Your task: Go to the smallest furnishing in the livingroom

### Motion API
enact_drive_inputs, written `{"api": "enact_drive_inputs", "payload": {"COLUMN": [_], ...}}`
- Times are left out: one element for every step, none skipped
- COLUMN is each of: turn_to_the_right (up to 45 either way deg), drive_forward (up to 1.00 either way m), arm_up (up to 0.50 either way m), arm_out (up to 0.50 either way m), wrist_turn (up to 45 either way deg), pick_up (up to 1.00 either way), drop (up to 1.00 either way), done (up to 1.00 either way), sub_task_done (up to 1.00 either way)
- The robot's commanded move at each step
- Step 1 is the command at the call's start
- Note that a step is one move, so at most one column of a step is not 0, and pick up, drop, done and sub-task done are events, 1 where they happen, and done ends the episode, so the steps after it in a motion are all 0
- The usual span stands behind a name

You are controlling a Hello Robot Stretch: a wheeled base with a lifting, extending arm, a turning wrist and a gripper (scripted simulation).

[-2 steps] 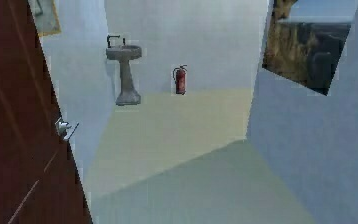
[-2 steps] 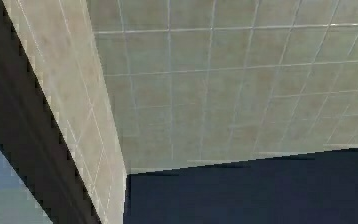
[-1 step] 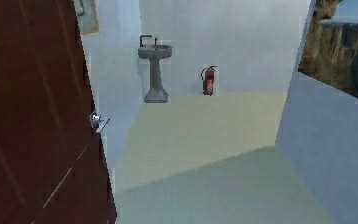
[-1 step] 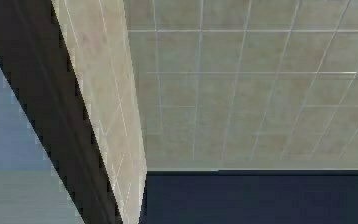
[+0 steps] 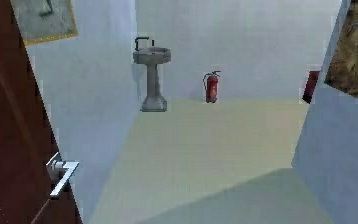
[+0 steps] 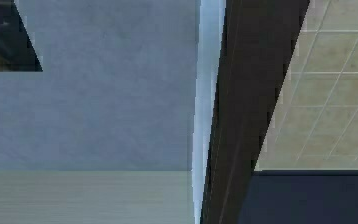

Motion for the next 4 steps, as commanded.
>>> {"api": "enact_drive_inputs", "payload": {"turn_to_the_right": [24.0, 0.0, 0.0, 39.0], "drive_forward": [0.0, 1.0, 1.0, 0.0], "arm_up": [0.0, 0.0, 0.0, 0.0], "arm_out": [0.0, 0.0, 0.0, 0.0], "wrist_turn": [0.0, 0.0, 0.0, 0.0], "pick_up": [0.0, 0.0, 0.0, 0.0], "drop": [0.0, 0.0, 0.0, 0.0], "done": [0.0, 0.0, 0.0, 0.0], "sub_task_done": [0.0, 0.0, 0.0, 0.0]}}
